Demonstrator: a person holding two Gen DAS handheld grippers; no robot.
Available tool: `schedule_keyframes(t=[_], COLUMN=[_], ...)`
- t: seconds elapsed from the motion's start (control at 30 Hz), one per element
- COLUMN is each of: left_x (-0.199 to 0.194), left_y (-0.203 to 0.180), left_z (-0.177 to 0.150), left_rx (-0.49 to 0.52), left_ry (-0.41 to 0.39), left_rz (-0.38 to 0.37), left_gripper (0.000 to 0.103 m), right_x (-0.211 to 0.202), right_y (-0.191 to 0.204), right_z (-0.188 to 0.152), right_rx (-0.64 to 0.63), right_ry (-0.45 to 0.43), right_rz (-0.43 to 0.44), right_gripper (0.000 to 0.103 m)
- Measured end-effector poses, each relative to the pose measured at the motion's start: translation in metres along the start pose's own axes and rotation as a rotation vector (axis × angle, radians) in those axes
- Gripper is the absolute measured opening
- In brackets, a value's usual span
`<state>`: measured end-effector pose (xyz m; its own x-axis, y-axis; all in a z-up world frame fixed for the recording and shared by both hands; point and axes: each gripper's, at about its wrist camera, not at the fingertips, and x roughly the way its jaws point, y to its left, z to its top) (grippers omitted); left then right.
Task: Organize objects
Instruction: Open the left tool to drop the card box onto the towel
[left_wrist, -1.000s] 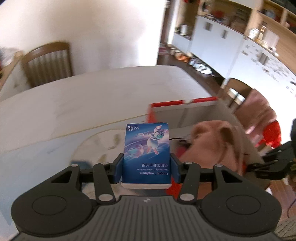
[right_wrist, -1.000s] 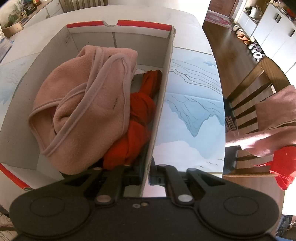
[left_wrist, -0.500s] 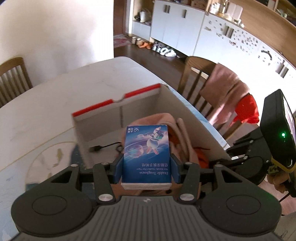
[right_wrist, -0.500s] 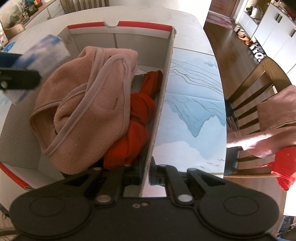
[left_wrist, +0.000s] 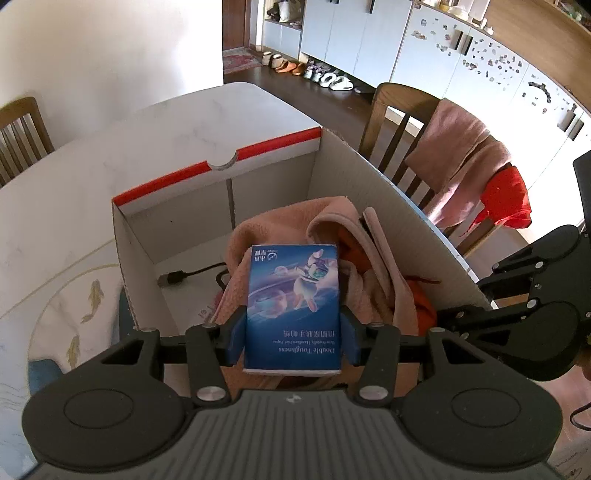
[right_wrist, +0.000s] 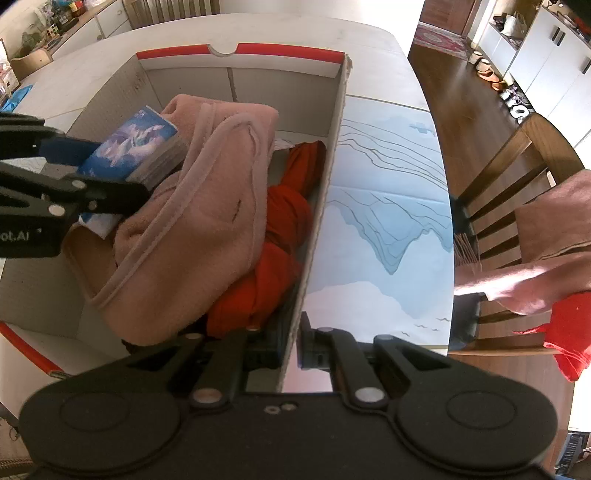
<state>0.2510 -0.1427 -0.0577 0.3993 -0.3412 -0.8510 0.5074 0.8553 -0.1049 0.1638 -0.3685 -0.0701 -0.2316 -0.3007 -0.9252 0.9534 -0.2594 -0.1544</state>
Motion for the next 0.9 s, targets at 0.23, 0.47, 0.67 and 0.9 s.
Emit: schedule_keyframes(t=[0.23, 0.47, 0.67, 0.9], left_x=[-0.006, -0.018, -0.035, -0.056], left_y=[0.004, 0.006, 0.003, 0.004], left_z=[-0.008, -0.017, -0.026, -0.041], left_rx=[-0.016, -0.058, -0.092, -0.151], left_ry=[-0.013, -0.037, -0.081, -0.134], left_rz=[-0.025, -0.022, 0.010, 0.049], left_gripper=[0.064, 0.067, 0.068, 0.071], right_x=[0.000, -0.001, -0.006, -0.020], right_y=[0.000, -0.001, -0.002, -0.002], right_z=[0.001, -0.001, -0.004, -0.008], right_rx=[0.003, -0.028, -0.071, -0.110], right_ry=[-0.002, -0.009, -0.025, -0.054], right_rz=[0.002, 0.007, 0.016, 0.026], right_gripper=[0.007, 0.007, 0.009, 0.010])
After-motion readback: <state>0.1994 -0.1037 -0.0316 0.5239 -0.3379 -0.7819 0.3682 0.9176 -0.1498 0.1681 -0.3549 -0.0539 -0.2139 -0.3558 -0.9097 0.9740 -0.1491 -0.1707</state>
